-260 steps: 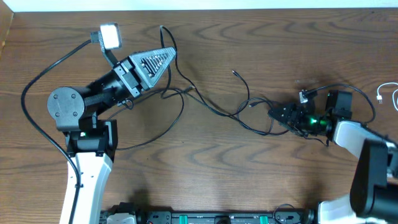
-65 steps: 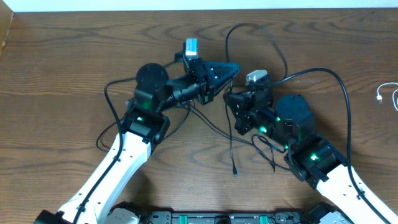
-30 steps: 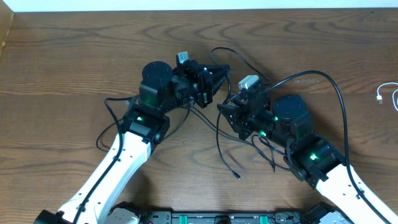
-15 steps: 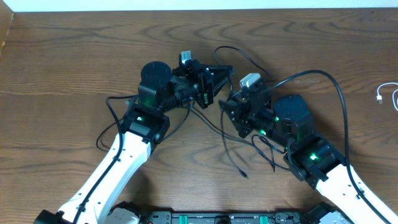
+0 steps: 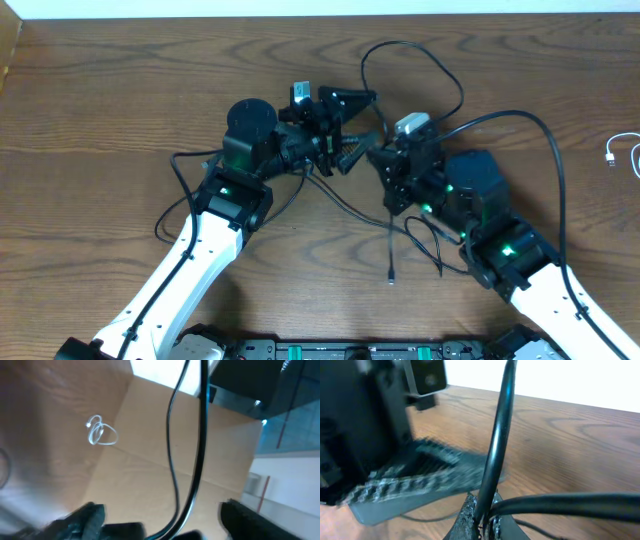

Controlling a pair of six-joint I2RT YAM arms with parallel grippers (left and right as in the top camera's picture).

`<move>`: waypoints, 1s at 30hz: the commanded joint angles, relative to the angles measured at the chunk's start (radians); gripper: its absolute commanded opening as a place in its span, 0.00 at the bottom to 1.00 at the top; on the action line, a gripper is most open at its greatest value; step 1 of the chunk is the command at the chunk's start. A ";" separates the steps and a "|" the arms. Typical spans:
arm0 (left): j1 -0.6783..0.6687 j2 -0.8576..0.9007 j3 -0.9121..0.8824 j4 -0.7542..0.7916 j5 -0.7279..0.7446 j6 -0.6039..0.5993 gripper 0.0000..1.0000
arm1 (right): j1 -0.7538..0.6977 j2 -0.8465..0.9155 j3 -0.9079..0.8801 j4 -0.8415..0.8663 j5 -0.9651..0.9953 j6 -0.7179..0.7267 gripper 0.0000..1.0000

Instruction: Untangle cables

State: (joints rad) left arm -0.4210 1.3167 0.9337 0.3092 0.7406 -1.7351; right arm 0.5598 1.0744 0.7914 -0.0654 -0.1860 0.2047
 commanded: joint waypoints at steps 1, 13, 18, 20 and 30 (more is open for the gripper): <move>0.016 -0.005 0.013 -0.040 0.018 0.168 0.86 | -0.061 -0.041 0.009 -0.012 0.027 0.011 0.01; 0.067 -0.005 0.013 -0.285 0.006 0.315 0.89 | -0.346 -0.018 0.146 -0.019 0.075 -0.058 0.01; 0.067 -0.005 0.013 -0.351 0.007 0.314 0.89 | -0.465 0.073 0.237 0.013 0.203 -0.180 0.01; 0.067 -0.005 0.013 -0.381 0.007 0.314 0.90 | -0.502 0.121 0.256 0.058 0.221 -0.266 0.01; 0.067 -0.005 0.013 -0.429 0.007 0.314 0.90 | -0.669 0.467 0.262 0.375 0.266 -0.345 0.01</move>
State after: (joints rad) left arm -0.3561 1.3167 0.9337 -0.1177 0.7456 -1.4387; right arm -0.0769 1.4654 1.0378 0.2718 0.0517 -0.0998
